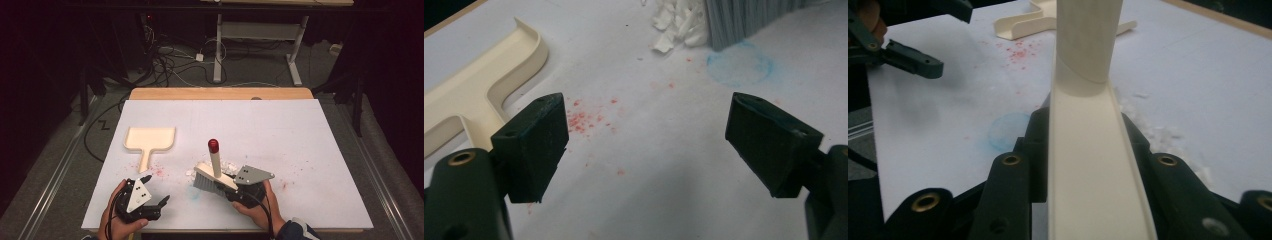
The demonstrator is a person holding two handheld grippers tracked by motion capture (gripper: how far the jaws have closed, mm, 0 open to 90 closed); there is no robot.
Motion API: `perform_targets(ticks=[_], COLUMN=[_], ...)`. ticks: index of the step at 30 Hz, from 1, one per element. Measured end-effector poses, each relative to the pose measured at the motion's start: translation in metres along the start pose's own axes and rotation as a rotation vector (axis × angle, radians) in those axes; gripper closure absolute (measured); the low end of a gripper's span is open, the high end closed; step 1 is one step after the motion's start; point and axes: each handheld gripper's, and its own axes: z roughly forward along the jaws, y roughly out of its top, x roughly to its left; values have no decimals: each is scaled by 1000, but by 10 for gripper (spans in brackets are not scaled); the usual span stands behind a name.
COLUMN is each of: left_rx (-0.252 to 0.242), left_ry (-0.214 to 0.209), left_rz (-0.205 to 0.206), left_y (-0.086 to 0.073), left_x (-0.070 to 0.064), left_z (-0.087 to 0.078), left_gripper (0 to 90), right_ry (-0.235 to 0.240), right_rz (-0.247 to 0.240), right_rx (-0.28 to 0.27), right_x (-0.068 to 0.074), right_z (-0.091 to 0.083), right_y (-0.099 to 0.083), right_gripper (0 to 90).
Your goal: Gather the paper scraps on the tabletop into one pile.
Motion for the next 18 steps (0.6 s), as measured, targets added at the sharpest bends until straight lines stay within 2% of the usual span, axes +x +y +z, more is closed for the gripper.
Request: perform_targets(ticks=[2,5,8,11,12,15,18], left_rx=[3,13,18,16,17,18,23], left_ry=[-4,-9,-16,-14,-13,-15,-18], left_rz=[3,12,10,19,19,22,14], left_y=[0,1,2,2,2,1,1], left_x=[0,-2,-4,-4,-4,-4,-4], left_z=[1,3,3,3,4,4,3], left_gripper=[165,165,165,165,165,165,165], right_ry=[-22,-14,-2,2,2,0,1], right_rz=[6,46,16,15,30,21,15], right_rx=[-5,-25,-54,-76,-85,-110,-107], right_x=[-4,-9,-5,-5,-6,-8,-10], right_z=[-3,-6,-14,-25,-30,-44,-55], right_y=[1,4,11,15,16,21,22], right_gripper=[682,683,682,682,682,682,682])
